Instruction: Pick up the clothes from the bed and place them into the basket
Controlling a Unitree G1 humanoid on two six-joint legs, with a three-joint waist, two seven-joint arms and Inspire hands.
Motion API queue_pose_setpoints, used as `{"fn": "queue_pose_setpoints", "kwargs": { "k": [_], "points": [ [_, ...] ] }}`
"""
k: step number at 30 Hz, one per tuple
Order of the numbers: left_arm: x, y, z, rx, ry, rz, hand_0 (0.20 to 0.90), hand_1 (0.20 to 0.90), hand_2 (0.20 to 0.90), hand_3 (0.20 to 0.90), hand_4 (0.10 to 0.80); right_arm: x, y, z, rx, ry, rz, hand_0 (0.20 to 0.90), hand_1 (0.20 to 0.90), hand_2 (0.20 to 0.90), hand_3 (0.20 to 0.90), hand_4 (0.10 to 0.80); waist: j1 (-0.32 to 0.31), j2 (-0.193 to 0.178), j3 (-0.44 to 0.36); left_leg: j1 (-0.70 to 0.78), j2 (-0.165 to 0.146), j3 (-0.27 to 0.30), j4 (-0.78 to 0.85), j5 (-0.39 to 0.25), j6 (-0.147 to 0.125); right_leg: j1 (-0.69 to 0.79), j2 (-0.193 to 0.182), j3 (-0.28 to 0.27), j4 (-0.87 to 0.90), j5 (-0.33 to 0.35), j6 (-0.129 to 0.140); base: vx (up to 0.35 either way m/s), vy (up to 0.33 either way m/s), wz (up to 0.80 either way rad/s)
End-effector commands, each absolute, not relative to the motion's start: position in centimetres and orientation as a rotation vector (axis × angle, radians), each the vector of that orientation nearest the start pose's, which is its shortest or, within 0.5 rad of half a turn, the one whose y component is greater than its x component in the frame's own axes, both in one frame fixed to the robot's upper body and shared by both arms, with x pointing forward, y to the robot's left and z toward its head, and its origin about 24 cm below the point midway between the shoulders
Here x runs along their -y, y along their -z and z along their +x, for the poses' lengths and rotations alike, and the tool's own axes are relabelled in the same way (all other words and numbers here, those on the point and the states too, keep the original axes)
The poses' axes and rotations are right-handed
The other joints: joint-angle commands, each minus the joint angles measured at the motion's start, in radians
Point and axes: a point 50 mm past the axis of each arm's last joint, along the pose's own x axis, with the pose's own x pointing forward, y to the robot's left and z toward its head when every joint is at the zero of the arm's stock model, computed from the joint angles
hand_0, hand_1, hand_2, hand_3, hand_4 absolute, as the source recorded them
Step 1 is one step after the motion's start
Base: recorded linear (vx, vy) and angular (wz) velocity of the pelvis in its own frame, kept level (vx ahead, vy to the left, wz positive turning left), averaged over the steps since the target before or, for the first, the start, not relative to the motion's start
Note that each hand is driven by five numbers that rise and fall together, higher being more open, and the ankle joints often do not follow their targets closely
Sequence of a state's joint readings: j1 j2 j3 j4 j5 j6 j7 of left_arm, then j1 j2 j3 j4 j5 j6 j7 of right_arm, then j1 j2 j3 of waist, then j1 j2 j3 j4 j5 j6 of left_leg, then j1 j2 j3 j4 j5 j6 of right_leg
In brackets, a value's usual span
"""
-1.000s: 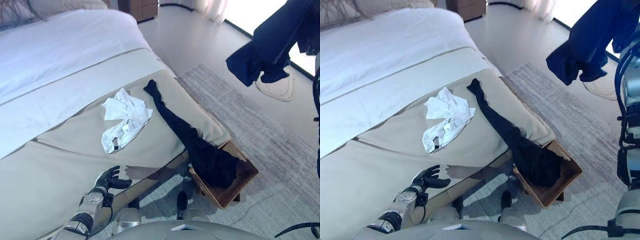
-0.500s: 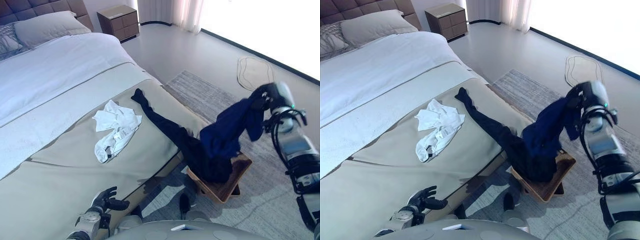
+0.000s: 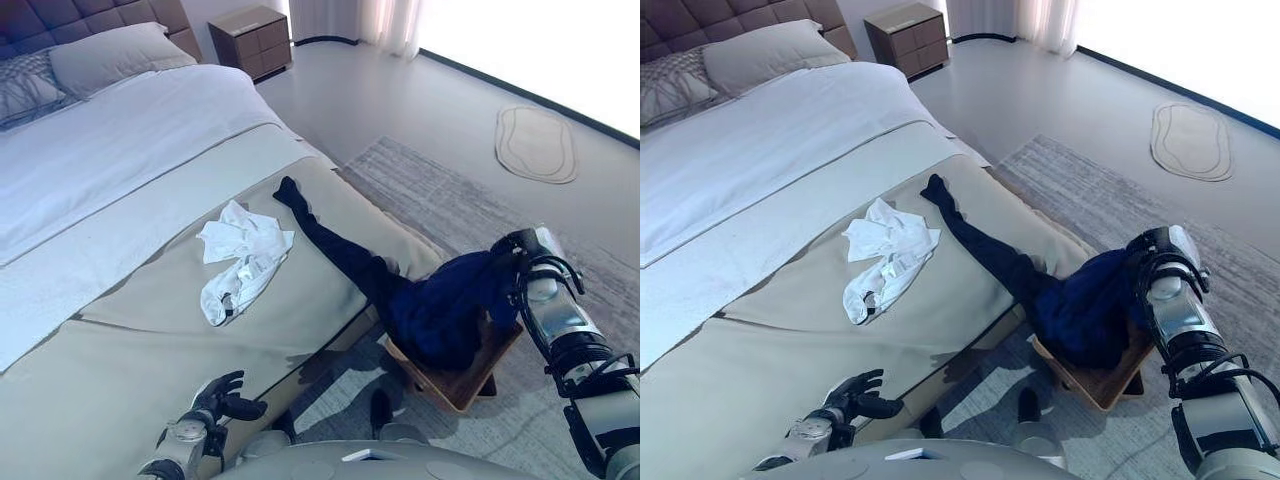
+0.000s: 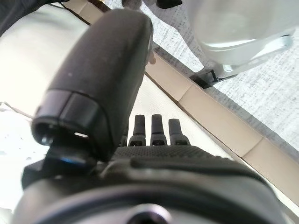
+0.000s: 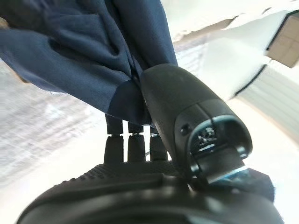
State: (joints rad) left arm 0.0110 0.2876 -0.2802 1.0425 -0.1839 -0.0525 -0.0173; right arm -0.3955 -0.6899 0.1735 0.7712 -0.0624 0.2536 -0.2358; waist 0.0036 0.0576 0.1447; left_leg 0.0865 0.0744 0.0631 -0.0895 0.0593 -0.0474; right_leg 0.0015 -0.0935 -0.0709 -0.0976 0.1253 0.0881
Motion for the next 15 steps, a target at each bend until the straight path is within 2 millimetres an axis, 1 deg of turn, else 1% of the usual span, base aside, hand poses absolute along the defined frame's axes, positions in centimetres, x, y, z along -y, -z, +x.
{"fn": "queue_pose_setpoints", "kwargs": {
  "k": [1,5,6,9,12,13,14,15],
  "points": [
    [-23.5,12.9,16.2,-0.893,0.060,0.327,0.900,0.900,0.900,0.900,0.800,35.0,-8.6,31.6,-0.333,0.570,-0.947,0.300,0.300,0.300,0.200,0.100,0.022,-0.038,0.026,-0.031,-0.039,-0.038,0.020,-0.051,0.002,0.034,0.018,-0.031,0.037,-0.077,-0.027,-0.063,-0.017,0.07],
    [-23.6,12.5,16.9,-0.871,0.064,0.327,0.900,0.900,0.900,0.900,0.800,35.9,-8.2,31.3,-0.389,0.610,-1.023,0.300,0.300,0.300,0.200,0.100,0.025,-0.027,0.043,-0.048,-0.042,-0.043,0.023,-0.045,0.001,0.019,0.013,-0.035,0.045,-0.079,-0.027,-0.064,-0.013,0.10],
    [-23.5,12.4,17.2,-0.860,0.066,0.326,0.900,0.900,0.900,0.900,0.800,36.5,-8.0,30.9,-0.421,0.639,-1.059,0.300,0.300,0.300,0.200,0.100,0.027,-0.023,0.049,-0.053,-0.042,-0.044,0.025,-0.043,0.000,0.014,0.012,-0.037,0.048,-0.079,-0.027,-0.053,-0.015,0.02],
    [-23.3,12.1,17.7,-0.838,0.076,0.325,0.900,0.900,0.900,0.900,0.800,38.2,-6.9,29.4,-0.524,0.750,-1.029,0.300,0.300,0.300,0.200,0.100,0.030,-0.015,0.058,-0.058,-0.044,-0.048,0.026,-0.040,0.001,0.011,0.010,-0.041,0.053,-0.081,-0.028,-0.035,-0.021,0.05],
    [-23.1,12.0,17.9,-0.825,0.093,0.328,0.900,0.900,0.900,0.900,0.800,38.9,-6.1,28.5,-0.573,0.772,-1.003,0.300,0.300,0.300,0.200,0.100,0.035,-0.007,0.061,-0.060,-0.045,-0.052,0.026,-0.037,0.000,0.011,0.009,-0.048,0.053,-0.082,-0.028,-0.019,-0.018,0.09],
    [-23.0,12.0,18.0,-0.822,0.099,0.330,0.900,0.900,0.900,0.900,0.800,38.9,-5.9,28.6,-0.585,0.748,-1.006,0.846,0.846,0.846,0.837,0.737,0.035,-0.005,0.064,-0.063,-0.046,-0.054,0.027,-0.037,0.000,0.009,0.008,-0.049,0.055,-0.083,-0.029,-0.030,-0.014,0.06],
    [-23.0,11.9,18.1,-0.821,0.103,0.332,0.900,0.900,0.900,0.900,0.800,39.0,-5.9,28.6,-0.618,0.713,-1.013,0.900,0.900,0.900,0.900,0.800,0.036,-0.004,0.065,-0.065,-0.047,-0.056,0.029,-0.036,-0.001,0.008,0.007,-0.050,0.056,-0.083,-0.029,-0.024,-0.009,0.05],
    [-23.1,11.9,18.0,-0.822,0.104,0.333,0.900,0.900,0.900,0.900,0.800,38.9,-5.8,28.7,-0.619,0.688,-1.003,0.900,0.900,0.900,0.900,0.800,0.036,-0.005,0.065,-0.067,-0.047,-0.057,0.030,-0.035,-0.002,0.007,0.007,-0.050,0.057,-0.083,-0.029,-0.016,-0.008,0.05]
  ]
}}
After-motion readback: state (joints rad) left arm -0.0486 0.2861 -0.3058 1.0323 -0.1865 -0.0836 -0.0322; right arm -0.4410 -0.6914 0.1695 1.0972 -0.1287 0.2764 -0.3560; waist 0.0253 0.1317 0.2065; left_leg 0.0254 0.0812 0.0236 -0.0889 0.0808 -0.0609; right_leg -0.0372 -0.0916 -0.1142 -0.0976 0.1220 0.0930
